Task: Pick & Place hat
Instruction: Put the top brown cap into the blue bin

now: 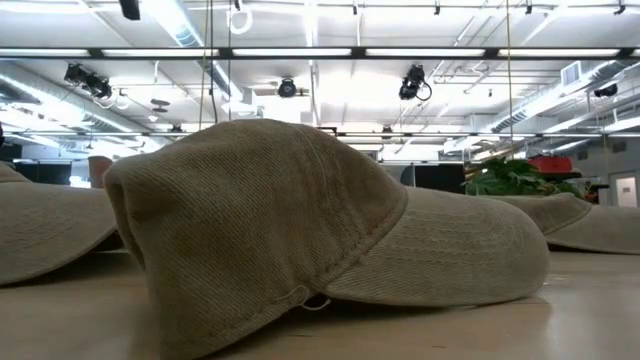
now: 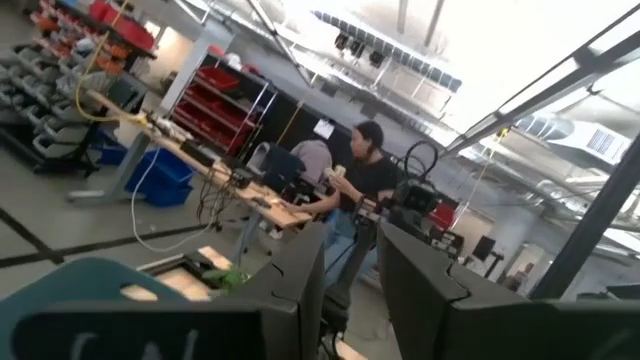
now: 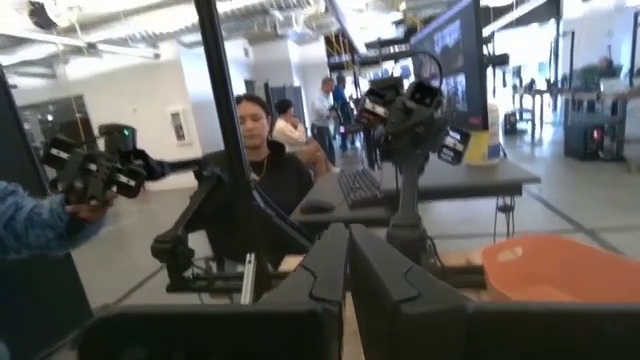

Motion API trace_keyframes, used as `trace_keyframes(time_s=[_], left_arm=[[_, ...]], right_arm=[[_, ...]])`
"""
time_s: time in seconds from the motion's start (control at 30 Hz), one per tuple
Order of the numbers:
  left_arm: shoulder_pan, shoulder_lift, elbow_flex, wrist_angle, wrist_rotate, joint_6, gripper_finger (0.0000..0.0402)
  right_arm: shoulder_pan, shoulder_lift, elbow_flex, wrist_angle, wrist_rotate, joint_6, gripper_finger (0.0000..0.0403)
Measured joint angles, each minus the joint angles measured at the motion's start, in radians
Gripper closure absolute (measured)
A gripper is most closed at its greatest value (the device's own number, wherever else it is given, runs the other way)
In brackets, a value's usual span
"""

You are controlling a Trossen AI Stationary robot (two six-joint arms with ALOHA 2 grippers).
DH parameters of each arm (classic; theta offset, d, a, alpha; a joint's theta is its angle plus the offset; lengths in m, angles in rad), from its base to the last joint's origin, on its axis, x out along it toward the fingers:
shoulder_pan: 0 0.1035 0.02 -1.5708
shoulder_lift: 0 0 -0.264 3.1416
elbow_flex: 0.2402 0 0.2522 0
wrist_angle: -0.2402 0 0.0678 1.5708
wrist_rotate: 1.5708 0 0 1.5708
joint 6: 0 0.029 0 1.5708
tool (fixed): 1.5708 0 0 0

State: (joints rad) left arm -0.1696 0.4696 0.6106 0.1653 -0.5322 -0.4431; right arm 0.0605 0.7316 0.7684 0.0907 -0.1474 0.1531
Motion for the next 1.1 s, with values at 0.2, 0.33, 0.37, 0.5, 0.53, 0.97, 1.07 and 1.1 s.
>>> trace_keyframes(time_s=[0.2, 0.33, 0.37, 0.5, 0.53, 0.97, 1.07, 1.1], left_arm=[[0.005, 0.044, 0.000, 0.003, -0.003, -0.039, 0.0303], [0.015, 0.069, 0.000, 0.007, 0.000, -0.043, 0.0303], [0.017, 0.072, 0.000, 0.009, 0.003, -0.043, 0.0303], [0.023, 0.081, 0.000, 0.028, 0.022, 0.004, 0.0303], [0.023, 0.081, 0.000, 0.033, 0.026, 0.013, 0.0303], [0.023, 0.080, 0.000, 0.074, 0.064, 0.096, 0.0303], [0.023, 0.080, 0.000, 0.074, 0.112, 0.100, 0.0299], [0.023, 0.081, 0.003, 0.067, 0.126, 0.108, 0.0295]], right_arm=[[0.000, 0.087, 0.207, -0.273, 0.000, -0.023, 0.0382], [0.000, 0.192, 0.408, -0.589, 0.004, -0.066, 0.0382], [0.000, 0.221, 0.452, -0.671, 0.016, -0.064, 0.0382], [0.000, 0.339, 0.585, -0.949, 0.039, -0.033, 0.0382], [0.000, 0.365, 0.603, -0.989, 0.028, -0.033, 0.0381], [0.000, 0.613, 0.618, -1.245, -0.113, -0.059, 0.0275], [0.000, 0.653, 0.618, -1.277, -0.092, -0.101, 0.0248], [0.000, 0.664, 0.618, -1.281, -0.085, -0.111, 0.0241]])
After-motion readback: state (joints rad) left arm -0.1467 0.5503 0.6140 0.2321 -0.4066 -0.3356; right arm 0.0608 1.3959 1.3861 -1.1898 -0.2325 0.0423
